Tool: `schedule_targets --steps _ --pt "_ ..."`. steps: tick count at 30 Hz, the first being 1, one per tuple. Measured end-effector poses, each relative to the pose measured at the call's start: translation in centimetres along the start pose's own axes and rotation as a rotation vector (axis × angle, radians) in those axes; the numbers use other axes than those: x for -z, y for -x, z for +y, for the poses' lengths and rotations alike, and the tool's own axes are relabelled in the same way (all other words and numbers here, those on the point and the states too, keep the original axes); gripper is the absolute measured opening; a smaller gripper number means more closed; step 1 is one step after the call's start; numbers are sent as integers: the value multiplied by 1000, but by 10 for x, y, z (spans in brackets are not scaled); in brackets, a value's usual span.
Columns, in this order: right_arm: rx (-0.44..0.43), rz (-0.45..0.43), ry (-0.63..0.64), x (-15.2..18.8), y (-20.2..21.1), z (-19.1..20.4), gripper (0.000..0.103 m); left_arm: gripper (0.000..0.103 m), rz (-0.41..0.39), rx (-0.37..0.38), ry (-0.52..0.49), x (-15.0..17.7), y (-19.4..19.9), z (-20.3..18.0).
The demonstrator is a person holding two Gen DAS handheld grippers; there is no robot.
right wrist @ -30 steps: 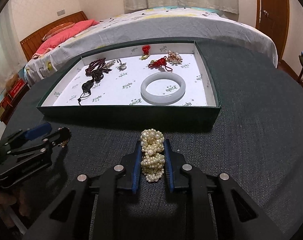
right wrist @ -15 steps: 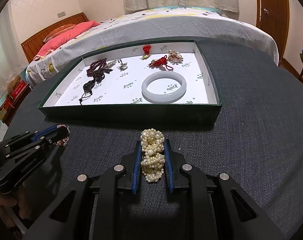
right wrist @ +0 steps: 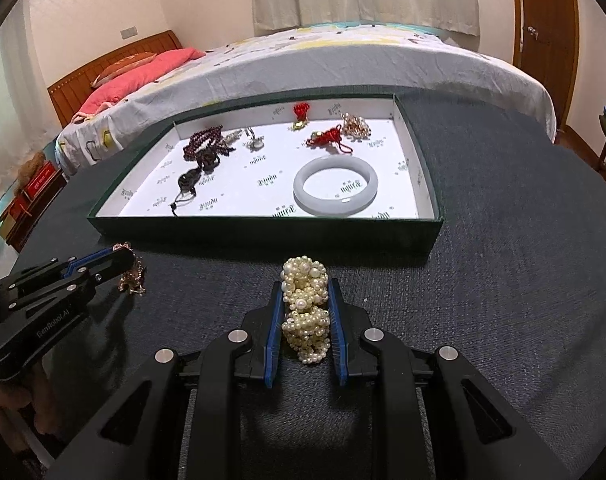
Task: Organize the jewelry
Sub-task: 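Carry the gold chain and pearl strand into the box and open both grippers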
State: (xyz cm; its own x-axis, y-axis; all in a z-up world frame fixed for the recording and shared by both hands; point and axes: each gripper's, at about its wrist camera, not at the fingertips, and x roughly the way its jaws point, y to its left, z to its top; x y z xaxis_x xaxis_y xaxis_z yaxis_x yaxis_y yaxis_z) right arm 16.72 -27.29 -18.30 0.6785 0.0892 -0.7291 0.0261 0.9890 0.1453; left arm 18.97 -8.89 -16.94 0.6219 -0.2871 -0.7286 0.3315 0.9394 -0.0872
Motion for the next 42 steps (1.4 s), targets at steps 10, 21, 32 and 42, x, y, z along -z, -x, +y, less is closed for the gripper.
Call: schedule_targets --steps 10,21,32,42 --pt "-16 -61 23 -8 26 11 22 10 -72 -2 6 -12 32 1" --pt "-29 -126 43 -24 52 24 22 10 -165 1 11 -28 69 1" --pt "-55 -200 78 -50 67 40 22 10 -247 -5 11 -56 88 7" --pt "-66 -288 103 -96 61 54 22 10 -332 -37 2 -98 82 14"
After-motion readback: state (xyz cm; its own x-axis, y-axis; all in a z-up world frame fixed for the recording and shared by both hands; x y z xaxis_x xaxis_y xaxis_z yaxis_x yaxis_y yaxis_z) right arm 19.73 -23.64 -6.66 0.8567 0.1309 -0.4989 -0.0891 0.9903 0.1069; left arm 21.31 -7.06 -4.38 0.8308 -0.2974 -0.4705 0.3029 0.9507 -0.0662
